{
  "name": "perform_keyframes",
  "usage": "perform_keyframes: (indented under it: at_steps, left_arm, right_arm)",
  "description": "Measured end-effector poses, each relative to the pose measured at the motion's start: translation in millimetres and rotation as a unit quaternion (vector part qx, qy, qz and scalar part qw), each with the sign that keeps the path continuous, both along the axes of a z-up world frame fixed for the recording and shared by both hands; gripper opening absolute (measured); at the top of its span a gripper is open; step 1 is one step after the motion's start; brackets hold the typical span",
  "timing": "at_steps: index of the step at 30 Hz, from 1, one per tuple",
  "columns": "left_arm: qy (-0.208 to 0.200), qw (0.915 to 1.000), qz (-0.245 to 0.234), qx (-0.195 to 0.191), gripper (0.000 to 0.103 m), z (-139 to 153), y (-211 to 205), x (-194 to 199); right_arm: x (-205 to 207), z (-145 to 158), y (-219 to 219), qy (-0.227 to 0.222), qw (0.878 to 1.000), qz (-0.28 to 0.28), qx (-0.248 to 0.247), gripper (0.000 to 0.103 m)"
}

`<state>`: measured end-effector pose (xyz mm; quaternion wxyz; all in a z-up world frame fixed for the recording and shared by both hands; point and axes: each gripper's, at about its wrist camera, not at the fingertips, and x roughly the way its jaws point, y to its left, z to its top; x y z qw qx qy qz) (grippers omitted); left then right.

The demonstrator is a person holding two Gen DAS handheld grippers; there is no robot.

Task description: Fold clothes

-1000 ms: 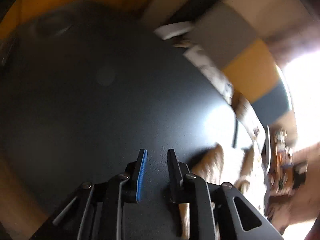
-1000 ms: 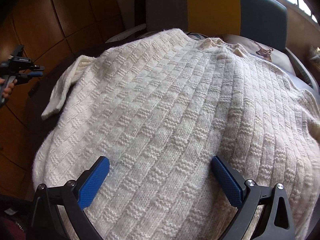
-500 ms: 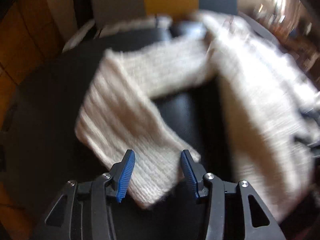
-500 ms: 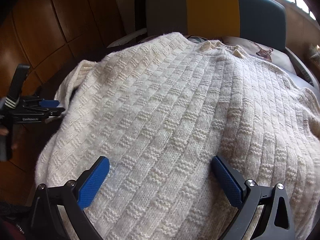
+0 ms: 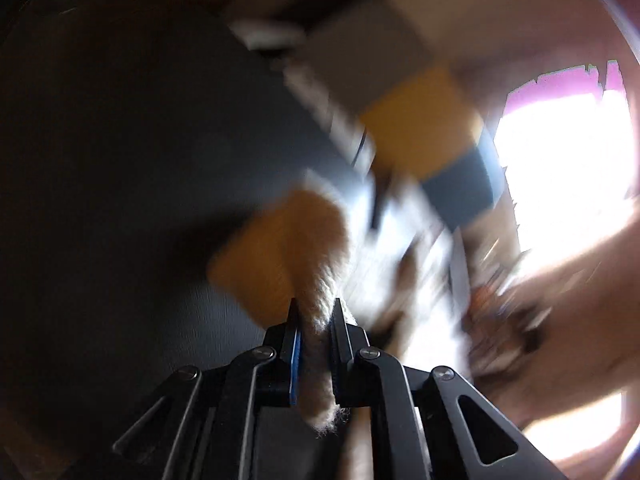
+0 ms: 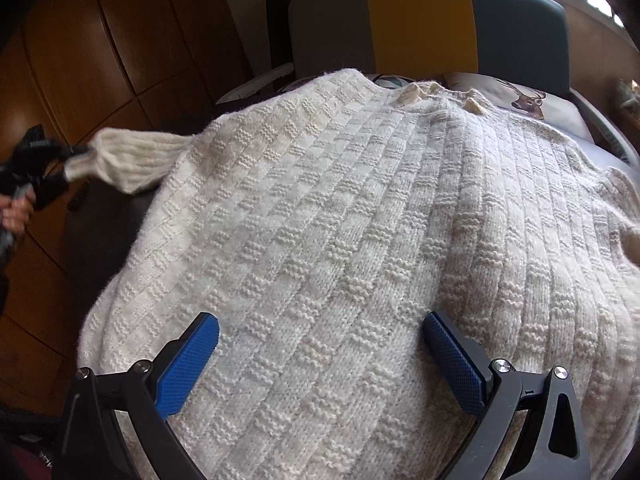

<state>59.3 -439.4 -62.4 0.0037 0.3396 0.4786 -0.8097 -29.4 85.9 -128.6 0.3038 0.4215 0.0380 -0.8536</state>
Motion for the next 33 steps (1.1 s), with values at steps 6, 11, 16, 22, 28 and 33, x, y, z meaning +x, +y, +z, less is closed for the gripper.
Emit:
perform_keyframes:
  at_steps: [6,11,16,22,28,33]
  left_arm:
    - [-0.114,0.9870,0.098,-0.059,0.015,-21.2,-83.9,-28.5]
    - [-0.161,0.9775,0.135,-0.021,0.021,-44.0,-107.4,-19.2]
    - [-0.074,0.9910,0.103,0.044,0.022,-36.1,-50.9,7.6]
    - [-0.022,0.9866,0.066,0.148,0.029,-59.5,13.6,-11.2]
    - [-0.054,0.9687,0.095,0.223,0.039,-100.7,52.1,-67.0]
    - [-0.053,0.9576,0.158,0.235,0.044,-114.4,49.8,-96.5]
  right_arm:
    - [-0.5,-1.0,-5.2,0.005,1.000,0.001,0.023,0.103]
    - [-1.1,-1.7,-6.9,0.007,1.000,0.000,0.029,0.103]
    - [-0.3,-2.0,-9.6,0.010,0.999,-0.001,0.034,0.103]
    - [1.8,-1.4,-9.2,0.012,0.999,0.000,0.031,0.103]
    - [1.2,-0.4,-2.9,0.009,1.000,-0.001,0.008,0.103]
    - [-0.3,-0.6,-0.4,0.006,1.000,-0.002,-0.003,0.103]
